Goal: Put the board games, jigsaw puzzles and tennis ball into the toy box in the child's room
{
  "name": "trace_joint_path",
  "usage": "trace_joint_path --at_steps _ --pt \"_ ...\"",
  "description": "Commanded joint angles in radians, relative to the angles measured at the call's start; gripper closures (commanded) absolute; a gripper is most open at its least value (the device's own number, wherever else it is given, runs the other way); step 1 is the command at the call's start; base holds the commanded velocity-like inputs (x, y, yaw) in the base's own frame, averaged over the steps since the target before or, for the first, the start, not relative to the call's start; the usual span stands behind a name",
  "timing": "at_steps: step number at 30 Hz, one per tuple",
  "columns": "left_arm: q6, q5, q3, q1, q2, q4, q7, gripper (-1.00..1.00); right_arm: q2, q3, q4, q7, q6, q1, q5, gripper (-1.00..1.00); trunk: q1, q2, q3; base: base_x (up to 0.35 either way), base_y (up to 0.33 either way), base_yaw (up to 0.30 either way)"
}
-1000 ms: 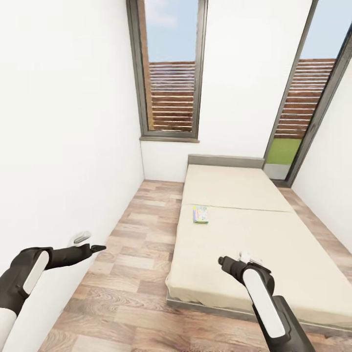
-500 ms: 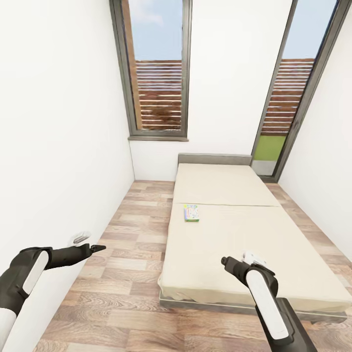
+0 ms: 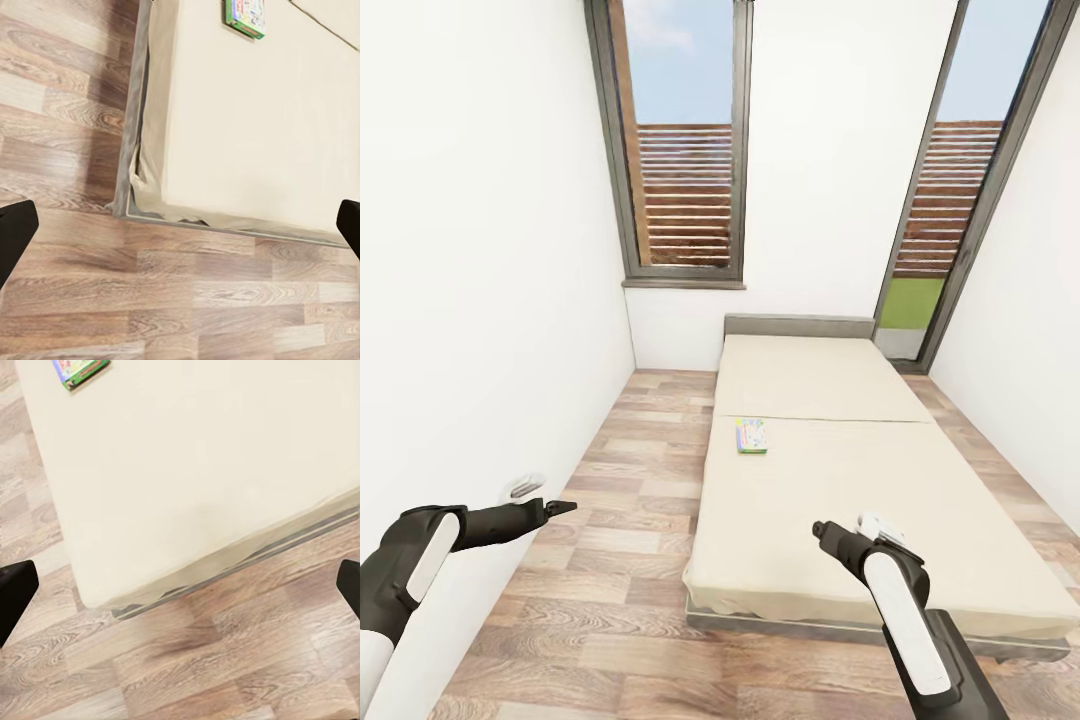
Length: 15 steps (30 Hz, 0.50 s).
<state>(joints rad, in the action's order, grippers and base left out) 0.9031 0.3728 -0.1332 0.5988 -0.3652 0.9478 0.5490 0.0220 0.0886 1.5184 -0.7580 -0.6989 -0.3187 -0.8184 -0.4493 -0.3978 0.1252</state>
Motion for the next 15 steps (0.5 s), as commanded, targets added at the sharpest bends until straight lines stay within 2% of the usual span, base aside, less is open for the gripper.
trace_joint_path --at_steps 1,15 --pt "0.005 -0.002 -0.002 0.001 0.000 0.000 0.004 -1.00 0.000 0.001 0.001 -0.010 0.002 -0.001 -0.009 -1.00 -0.001 -0.002 0.001 0.000 0.000 -0.031" --pt "0.005 0.000 -0.002 0.001 -0.001 0.000 0.006 -1.00 -0.001 0.000 0.002 -0.004 0.019 0.001 -0.010 -1.00 -0.001 -0.002 -0.019 0.000 0.000 -0.063"
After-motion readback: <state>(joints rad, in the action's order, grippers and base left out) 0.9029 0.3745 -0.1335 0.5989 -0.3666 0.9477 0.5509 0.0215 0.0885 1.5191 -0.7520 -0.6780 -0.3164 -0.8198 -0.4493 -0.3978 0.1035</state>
